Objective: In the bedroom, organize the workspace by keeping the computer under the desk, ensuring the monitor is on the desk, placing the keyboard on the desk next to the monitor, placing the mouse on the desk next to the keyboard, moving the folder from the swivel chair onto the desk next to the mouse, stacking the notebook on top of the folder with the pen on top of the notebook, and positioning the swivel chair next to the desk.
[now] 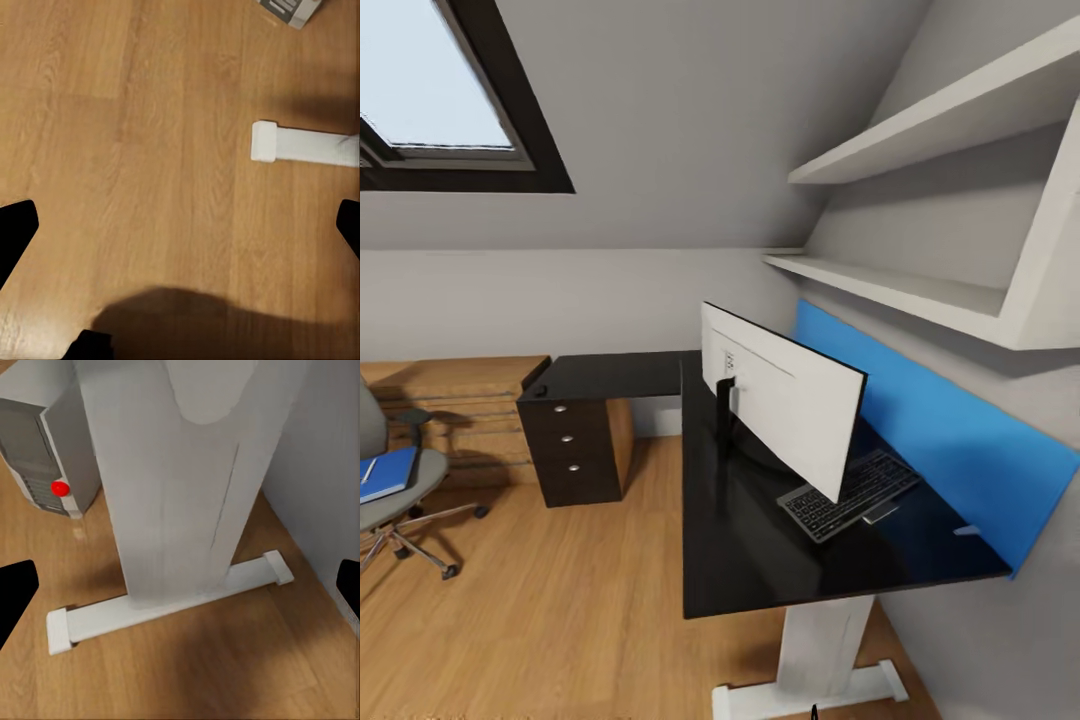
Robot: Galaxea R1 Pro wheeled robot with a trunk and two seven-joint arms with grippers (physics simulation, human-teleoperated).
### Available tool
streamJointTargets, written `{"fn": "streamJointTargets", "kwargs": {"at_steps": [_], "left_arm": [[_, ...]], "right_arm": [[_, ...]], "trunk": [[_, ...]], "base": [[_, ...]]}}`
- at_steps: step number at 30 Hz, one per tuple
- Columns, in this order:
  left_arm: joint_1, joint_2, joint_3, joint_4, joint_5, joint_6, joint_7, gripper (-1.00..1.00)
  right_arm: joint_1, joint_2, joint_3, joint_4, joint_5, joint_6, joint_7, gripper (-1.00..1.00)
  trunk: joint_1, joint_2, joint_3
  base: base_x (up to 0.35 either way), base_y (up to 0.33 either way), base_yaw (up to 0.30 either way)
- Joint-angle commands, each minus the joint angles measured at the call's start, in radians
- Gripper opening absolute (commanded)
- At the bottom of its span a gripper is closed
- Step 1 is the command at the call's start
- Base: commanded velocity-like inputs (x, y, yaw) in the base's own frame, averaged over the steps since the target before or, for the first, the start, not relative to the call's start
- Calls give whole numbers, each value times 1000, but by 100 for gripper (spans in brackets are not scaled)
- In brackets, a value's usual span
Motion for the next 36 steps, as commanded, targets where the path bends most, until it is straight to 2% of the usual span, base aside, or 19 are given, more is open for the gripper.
{"fn": "streamJointTargets", "kwargs": {"at_steps": [1,20,30,36], "left_arm": [[0,1,-6,0,11,-5,8,100],[0,0,-6,1,11,-3,8,100],[-1,1,-6,2,11,-4,7,100],[-1,1,-5,2,11,-5,7,100]], "right_arm": [[-1,-1,8,-2,-7,-3,-6,100],[-1,-1,8,-2,-7,-3,-6,100],[-1,1,10,-2,-6,-3,-5,100],[-1,26,7,0,-6,-3,-5,100]], "trunk": [[0,-1,-1],[0,-1,-1],[0,-1,-2],[0,-1,-2]], "base": [[0,-348,171],[-3,-337,257],[-217,-51,73],[-33,-1,1]]}}
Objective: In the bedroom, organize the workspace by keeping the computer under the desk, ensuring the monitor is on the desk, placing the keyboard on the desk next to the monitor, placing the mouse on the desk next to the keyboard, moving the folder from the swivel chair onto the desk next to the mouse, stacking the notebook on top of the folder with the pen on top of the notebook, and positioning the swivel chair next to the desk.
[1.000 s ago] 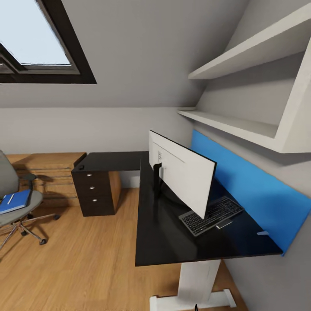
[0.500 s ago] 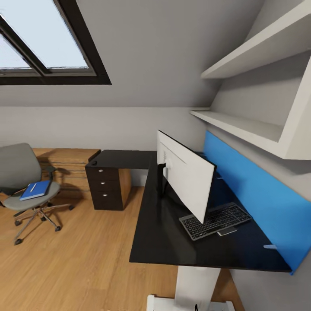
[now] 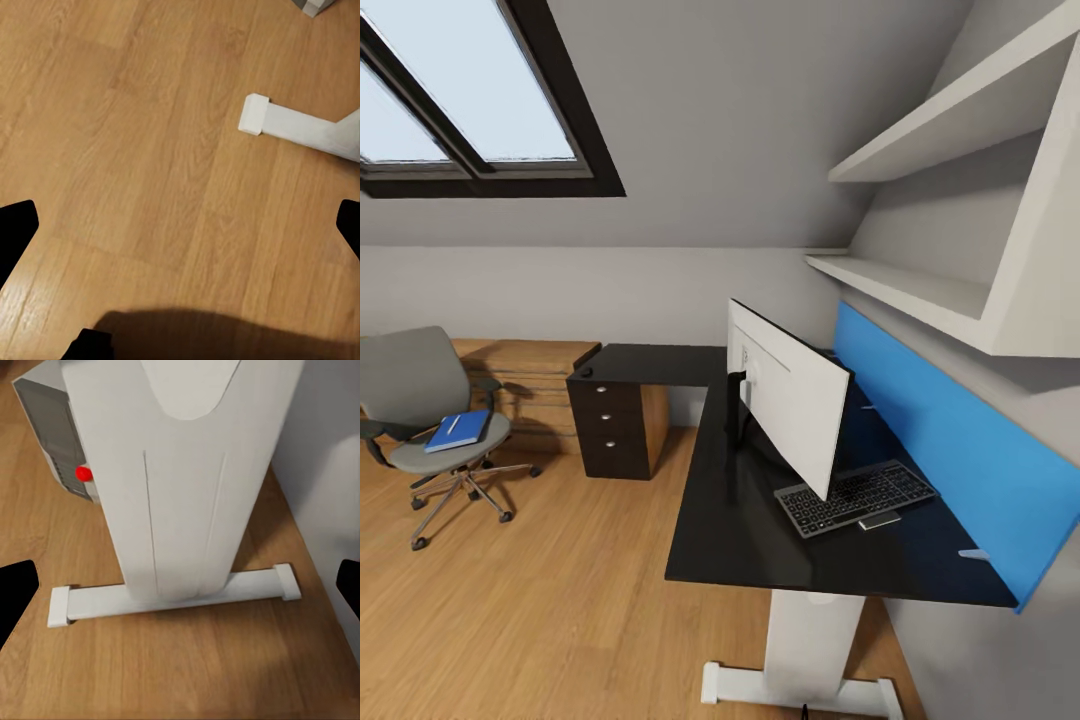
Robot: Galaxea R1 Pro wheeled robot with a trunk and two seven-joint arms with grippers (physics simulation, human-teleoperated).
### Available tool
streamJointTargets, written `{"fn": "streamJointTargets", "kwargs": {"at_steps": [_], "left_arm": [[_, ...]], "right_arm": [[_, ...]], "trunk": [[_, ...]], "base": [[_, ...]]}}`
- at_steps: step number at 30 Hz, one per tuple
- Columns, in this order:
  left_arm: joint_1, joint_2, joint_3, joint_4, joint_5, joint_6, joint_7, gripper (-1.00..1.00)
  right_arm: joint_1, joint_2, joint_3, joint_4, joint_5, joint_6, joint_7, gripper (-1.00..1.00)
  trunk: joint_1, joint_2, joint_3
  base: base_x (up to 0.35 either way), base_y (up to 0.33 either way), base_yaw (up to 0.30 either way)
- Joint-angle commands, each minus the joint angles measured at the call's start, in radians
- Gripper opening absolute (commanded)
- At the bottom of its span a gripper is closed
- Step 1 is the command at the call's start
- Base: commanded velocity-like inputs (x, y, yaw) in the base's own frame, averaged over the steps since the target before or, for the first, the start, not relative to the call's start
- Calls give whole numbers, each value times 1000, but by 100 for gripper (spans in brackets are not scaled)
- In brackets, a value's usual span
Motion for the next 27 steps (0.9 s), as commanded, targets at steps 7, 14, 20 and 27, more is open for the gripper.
{"fn": "streamJointTargets", "kwargs": {"at_steps": [7,14,20,27], "left_arm": [[0,1,-7,0,11,-5,8,100],[-1,1,-7,0,11,-5,8,100],[-1,1,-7,0,11,-4,8,100],[-1,2,-6,0,12,-5,6,100]], "right_arm": [[-1,0,8,0,-6,-4,-7,100],[-1,0,8,0,-6,-4,-7,100],[-1,0,8,0,-5,-4,-7,100],[-1,0,8,0,-4,-5,-7,100]], "trunk": [[0,-1,-1],[0,-1,-1],[0,-1,-1],[0,-1,-1]], "base": [[0,0,0],[-22,0,0],[-248,0,0],[-97,0,0]]}}
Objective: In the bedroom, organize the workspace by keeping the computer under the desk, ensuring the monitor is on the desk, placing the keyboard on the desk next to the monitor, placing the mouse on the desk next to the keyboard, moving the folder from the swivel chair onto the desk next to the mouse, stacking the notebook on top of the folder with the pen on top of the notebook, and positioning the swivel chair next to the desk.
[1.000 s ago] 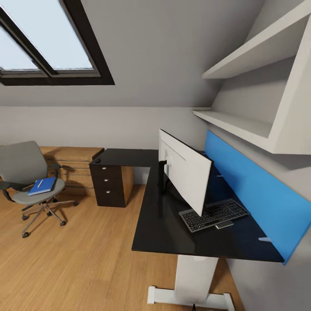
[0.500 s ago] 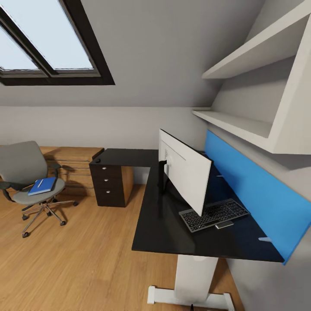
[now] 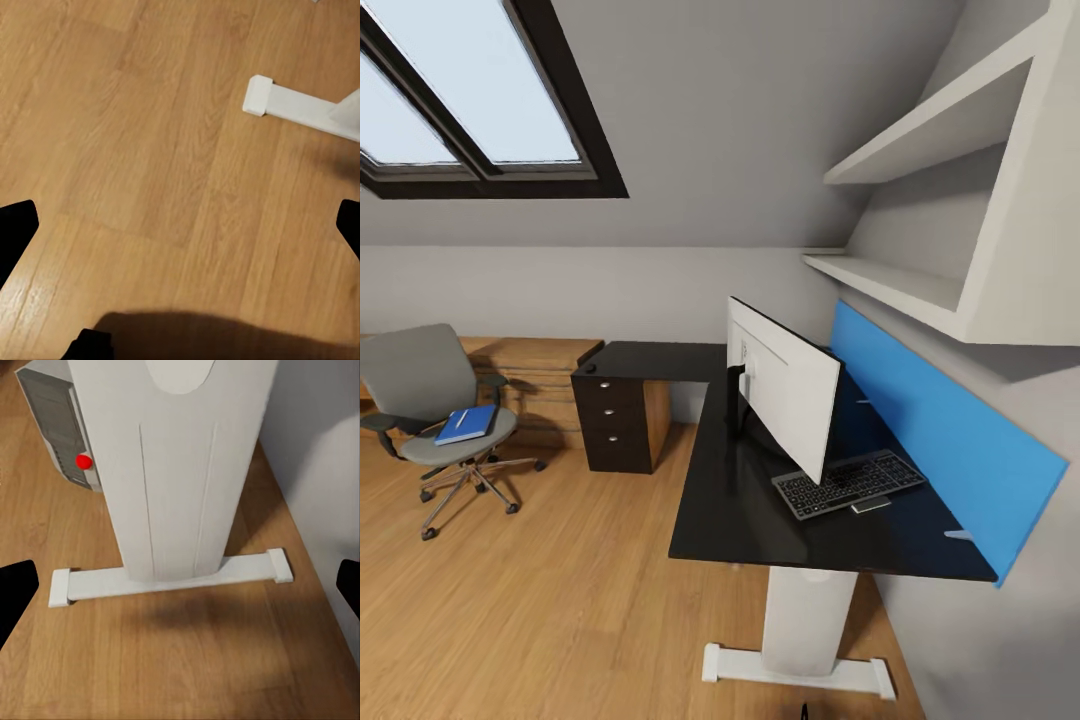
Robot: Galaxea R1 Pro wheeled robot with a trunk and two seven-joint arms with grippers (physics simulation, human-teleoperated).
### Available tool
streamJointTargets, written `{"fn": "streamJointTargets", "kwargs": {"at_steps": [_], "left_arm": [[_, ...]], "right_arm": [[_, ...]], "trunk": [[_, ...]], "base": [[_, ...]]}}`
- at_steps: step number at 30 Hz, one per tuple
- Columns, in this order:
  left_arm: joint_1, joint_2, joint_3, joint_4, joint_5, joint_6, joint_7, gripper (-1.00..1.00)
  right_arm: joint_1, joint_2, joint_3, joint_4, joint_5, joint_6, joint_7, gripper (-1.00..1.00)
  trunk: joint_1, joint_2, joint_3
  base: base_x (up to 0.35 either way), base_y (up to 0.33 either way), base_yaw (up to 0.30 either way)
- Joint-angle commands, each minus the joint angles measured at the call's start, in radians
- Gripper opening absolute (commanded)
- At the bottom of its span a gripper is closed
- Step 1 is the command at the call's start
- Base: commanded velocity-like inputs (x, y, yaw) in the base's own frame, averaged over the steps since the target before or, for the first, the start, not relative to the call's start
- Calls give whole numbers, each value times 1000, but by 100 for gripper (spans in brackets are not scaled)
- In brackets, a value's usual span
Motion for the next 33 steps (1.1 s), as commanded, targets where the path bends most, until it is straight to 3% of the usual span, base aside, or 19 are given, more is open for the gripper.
{"fn": "streamJointTargets", "kwargs": {"at_steps": [1,7,8,9,11,13,15,16,18,21,29,33], "left_arm": [[-1,1,-7,0,11,-5,7,100],[0,3,-7,0,10,-5,7,100],[0,4,-6,-1,9,-5,8,100],[-1,6,-6,-1,9,-6,10,100],[-1,6,-5,-1,9,-6,11,100],[-1,7,-5,-1,9,-6,11,100],[-1,8,-5,-2,9,-6,11,100],[-1,10,-5,-2,9,-6,11,100],[-1,15,-4,-3,9,-7,12,100],[-1,18,-4,-3,9,-8,12,100],[-1,21,-4,-3,9,-51,13,100],[-1,21,-3,-3,9,-84,13,100]], "right_arm": [[-1,-1,7,-1,-6,-4,-7,100],[-4,-10,-11,-66,-6,-16,-27,100],[-20,-29,-50,-114,-6,-16,-49,100],[-82,-87,-103,-187,-6,9,-69,100],[-104,-114,-115,-211,-7,33,-72,100],[-138,-176,-168,-270,-8,98,-72,100],[-148,-196,-219,-289,-9,123,-67,100],[-158,-207,-272,-299,-7,142,-57,100],[-184,-215,-320,-306,-6,177,-31,100],[-215,-226,-351,-306,-6,223,3,100],[-290,-249,-405,-287,-8,357,103,100],[-364,-251,-416,-196,-9,418,169,100]], "trunk": [[0,-1,-1],[0,-1,-1],[0,-1,-1],[0,-1,-1],[0,-1,-1],[0,-1,-1],[0,-1,-1],[0,-1,-1],[0,-1,-1],[0,-1,-1],[0,-1,-1],[0,-1,-1]], "base": [[-7,0,0],[-2,0,0],[0,0,0],[0,0,0],[0,0,0],[0,0,0],[0,0,0],[0,0,0],[0,0,0],[0,0,0],[0,0,0],[14,0,0]]}}
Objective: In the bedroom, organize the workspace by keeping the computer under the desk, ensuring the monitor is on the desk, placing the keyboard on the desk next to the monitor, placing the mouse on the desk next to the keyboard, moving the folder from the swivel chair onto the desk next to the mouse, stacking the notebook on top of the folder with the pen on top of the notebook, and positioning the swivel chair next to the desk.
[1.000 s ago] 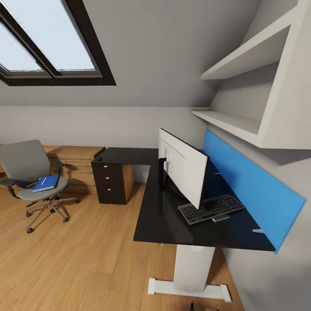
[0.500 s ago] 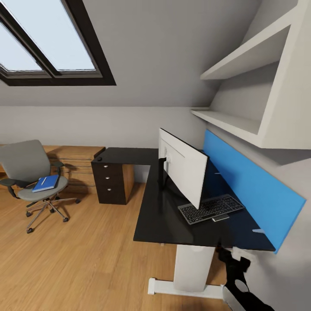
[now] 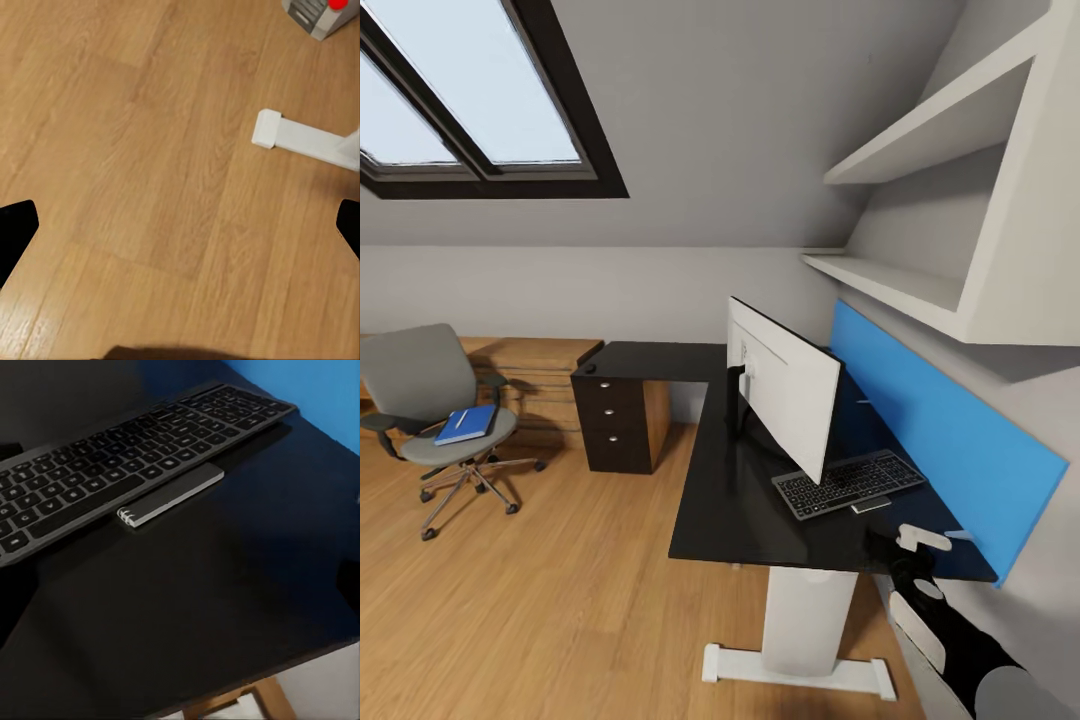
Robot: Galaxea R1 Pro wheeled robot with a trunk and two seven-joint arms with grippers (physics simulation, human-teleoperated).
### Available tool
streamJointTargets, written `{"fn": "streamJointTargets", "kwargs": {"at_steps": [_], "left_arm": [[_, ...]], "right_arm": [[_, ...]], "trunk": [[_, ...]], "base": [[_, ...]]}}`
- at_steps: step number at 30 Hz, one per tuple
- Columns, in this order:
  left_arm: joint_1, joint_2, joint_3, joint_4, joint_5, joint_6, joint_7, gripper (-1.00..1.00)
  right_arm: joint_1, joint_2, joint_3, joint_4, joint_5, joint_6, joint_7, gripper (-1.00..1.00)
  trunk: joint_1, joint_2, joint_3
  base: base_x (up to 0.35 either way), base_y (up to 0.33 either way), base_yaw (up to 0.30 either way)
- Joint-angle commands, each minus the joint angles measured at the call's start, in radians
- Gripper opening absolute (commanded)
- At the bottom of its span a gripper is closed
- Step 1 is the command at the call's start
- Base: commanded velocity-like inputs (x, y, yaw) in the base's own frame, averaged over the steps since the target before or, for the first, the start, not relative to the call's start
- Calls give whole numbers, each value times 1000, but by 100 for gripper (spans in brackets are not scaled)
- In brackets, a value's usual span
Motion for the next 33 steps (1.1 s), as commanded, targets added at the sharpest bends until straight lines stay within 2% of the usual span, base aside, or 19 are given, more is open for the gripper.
{"fn": "streamJointTargets", "kwargs": {"at_steps": [1,7,11,22,27,33], "left_arm": [[-1,1,-7,0,10,-7,7,100],[-1,0,-7,0,10,-15,6,100],[-1,0,-7,1,10,-17,6,100],[-1,0,-7,2,10,-23,6,100],[-1,0,-7,2,10,-26,6,100],[-1,-1,-7,2,10,-33,6,100]], "right_arm": [[-18,-2,7,25,-11,-1,6,100],[-151,-2,0,246,-12,12,98,100],[-195,-2,-1,331,-12,11,146,100],[-207,-25,-2,356,-11,13,159,100],[-208,-48,-2,355,-12,14,159,100],[-208,-55,-2,355,-12,13,158,100]], "trunk": [[0,-1,-1],[0,-1,-1],[0,-1,-1],[0,-1,-1],[0,-1,-1],[0,-1,-1]], "base": [[90,0,0],[231,0,0],[205,0,0],[145,0,0],[86,0,0],[199,0,0]]}}
